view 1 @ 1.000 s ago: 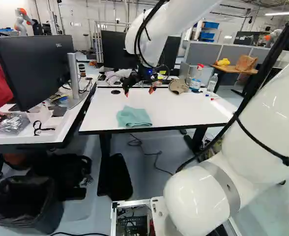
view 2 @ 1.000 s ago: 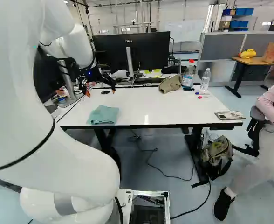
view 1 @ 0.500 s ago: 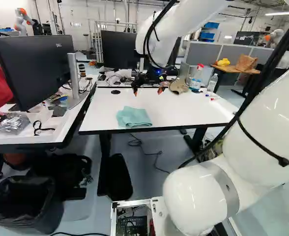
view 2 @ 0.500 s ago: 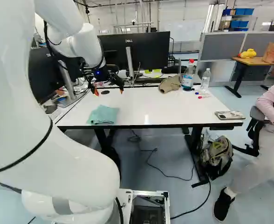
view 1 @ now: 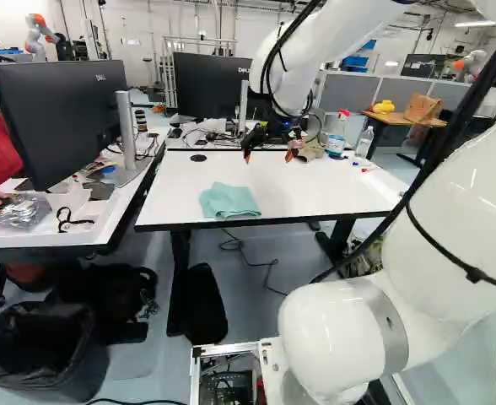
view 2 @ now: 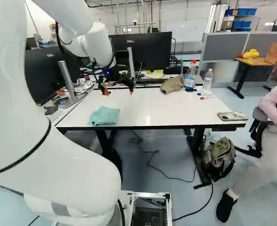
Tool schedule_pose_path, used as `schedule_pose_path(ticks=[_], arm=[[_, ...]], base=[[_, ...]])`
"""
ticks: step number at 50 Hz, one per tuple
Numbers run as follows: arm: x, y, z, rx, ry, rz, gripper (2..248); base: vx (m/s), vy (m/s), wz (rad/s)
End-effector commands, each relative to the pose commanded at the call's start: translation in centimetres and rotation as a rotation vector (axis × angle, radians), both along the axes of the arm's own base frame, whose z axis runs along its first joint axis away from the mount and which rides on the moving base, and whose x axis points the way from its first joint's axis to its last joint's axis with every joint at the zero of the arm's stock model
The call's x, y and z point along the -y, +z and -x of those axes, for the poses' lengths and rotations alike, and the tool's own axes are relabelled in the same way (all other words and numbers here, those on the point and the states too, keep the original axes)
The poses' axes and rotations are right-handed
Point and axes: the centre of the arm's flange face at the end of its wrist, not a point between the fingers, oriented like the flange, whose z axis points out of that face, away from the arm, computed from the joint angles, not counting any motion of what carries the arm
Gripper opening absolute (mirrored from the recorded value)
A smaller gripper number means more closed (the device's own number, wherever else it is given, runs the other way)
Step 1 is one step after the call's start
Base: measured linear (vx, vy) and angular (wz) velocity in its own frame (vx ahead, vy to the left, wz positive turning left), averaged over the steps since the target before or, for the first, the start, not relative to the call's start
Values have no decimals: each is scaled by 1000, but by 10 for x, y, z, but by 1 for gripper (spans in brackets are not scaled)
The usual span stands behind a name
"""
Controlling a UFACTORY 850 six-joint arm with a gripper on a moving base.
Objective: Clean the table with the green towel
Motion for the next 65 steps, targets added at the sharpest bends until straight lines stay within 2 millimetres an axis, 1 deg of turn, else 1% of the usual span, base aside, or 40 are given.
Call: schedule_pose_path(ticks=[34, 50, 65], arm=[[58, 0, 0, -1, -136, 0, 247], [59, -1, 0, 2, -138, 0, 247], [58, -6, 1, 17, -136, 1, 247]], base=[[0, 0, 0], [0, 0, 0], [0, 0, 0]])
